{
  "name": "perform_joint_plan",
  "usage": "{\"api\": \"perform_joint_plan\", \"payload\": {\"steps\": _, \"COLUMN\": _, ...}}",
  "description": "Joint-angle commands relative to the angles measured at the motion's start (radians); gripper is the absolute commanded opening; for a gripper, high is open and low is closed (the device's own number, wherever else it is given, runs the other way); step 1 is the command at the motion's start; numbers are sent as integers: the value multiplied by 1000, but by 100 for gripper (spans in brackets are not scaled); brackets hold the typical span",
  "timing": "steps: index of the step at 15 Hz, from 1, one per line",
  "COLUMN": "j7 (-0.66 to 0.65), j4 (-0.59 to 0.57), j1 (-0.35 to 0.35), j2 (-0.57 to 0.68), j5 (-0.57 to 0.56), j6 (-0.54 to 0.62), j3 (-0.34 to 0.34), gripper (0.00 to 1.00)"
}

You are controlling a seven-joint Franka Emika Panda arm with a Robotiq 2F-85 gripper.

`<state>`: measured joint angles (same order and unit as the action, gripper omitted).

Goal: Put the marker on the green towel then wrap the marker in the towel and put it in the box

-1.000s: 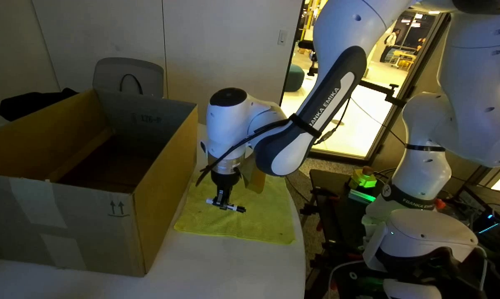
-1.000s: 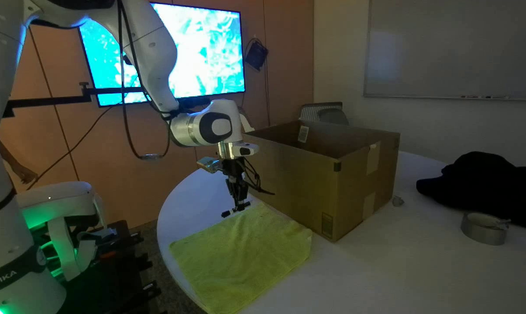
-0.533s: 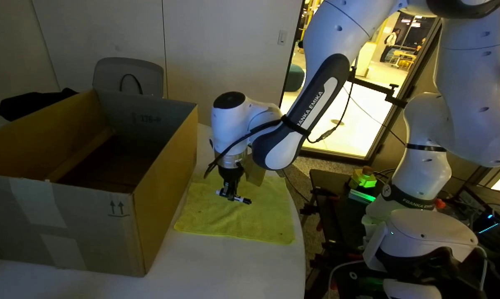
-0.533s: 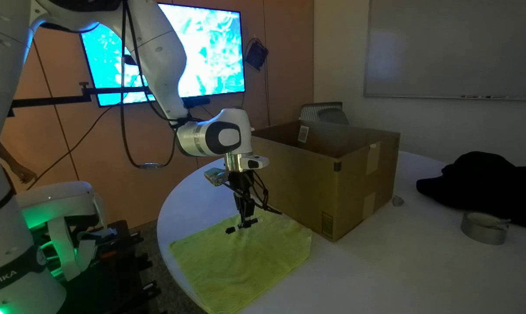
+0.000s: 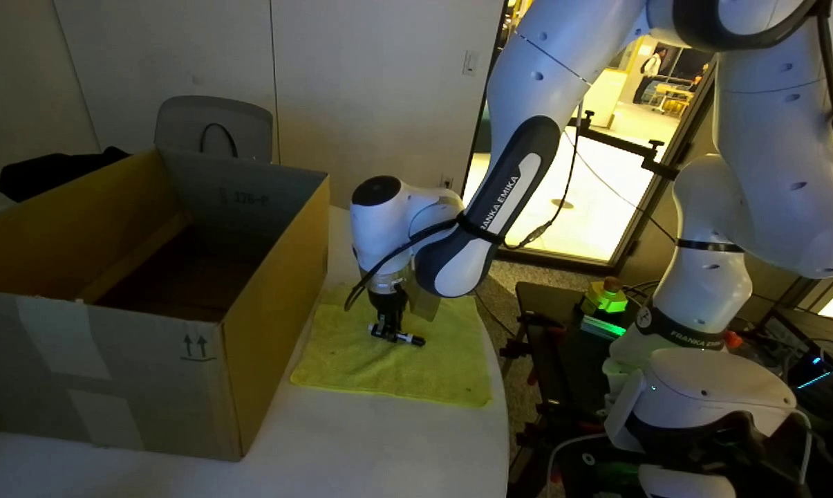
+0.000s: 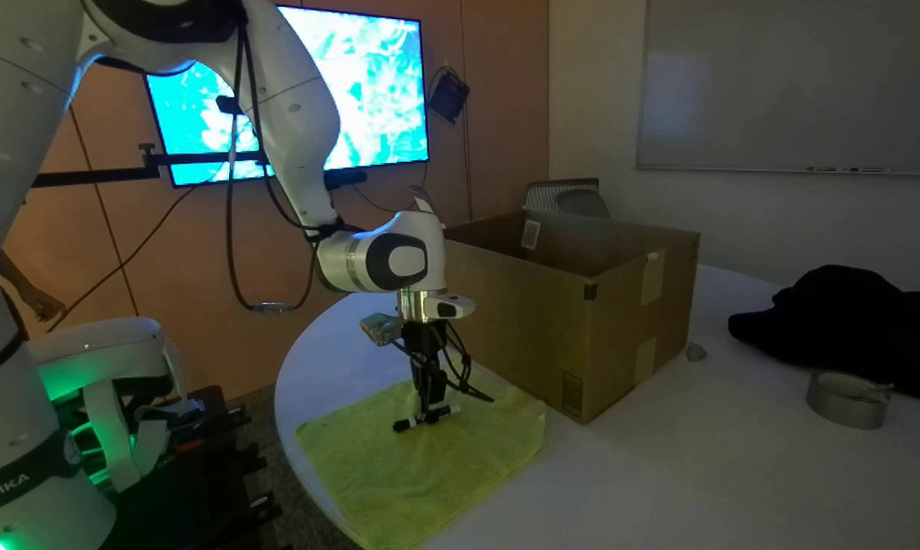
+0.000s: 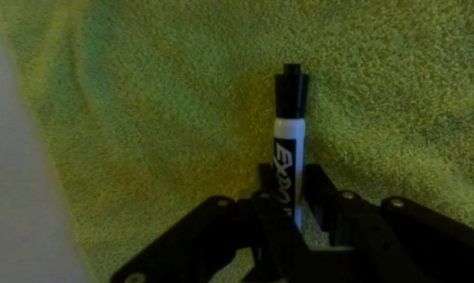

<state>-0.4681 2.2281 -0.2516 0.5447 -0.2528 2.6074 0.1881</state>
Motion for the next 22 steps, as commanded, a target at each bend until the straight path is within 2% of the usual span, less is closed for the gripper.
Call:
{"api": "perform_joint_plan", "payload": {"steps": 1, "j7": -37, "j4": -24, "j1": -20, "j2": 9, "j5": -14, "j6": -18, "j3": 20, "gripper": 59}}
{"api": "perform_joint_plan", "payload": {"steps": 4, "j7": -69, "j4": -8, "j1": -39, "j2": -20, "j5": -32, "j6": -14, "j3": 40, "gripper": 84}}
{"api": "perform_joint_plan", "payload": {"steps": 6, "j7": -97, "j4": 17, "j1": -59, "j2": -55, "j5": -47, "j6": 2, "j3": 52, "gripper": 97}}
{"api": "perform_joint_plan", "payload": {"steps": 7, "j7": -104, "j4": 26, "j1": -65, "j2": -70, "j5": -50, "j6": 9, "j3": 50, "gripper": 100}}
{"api": "perform_joint_plan", "payload": {"steps": 11, "j7": -55, "j4": 79, "j1": -57, "j2": -118, "j5": -9, "j6": 79, "j3": -31, "gripper": 100}}
{"api": "perform_joint_plan", "payload": {"steps": 17, "j7": 69, "j4": 99, "j1": -15, "j2": -82, "j5": 115, "j6": 139, "j3": -187, "gripper": 100}}
{"api": "perform_joint_plan", "payload": {"steps": 22, "j7": 148, "j4": 86, "j1": 10, "j2": -44, "j5": 188, "j6": 134, "j3": -233, "gripper": 100}}
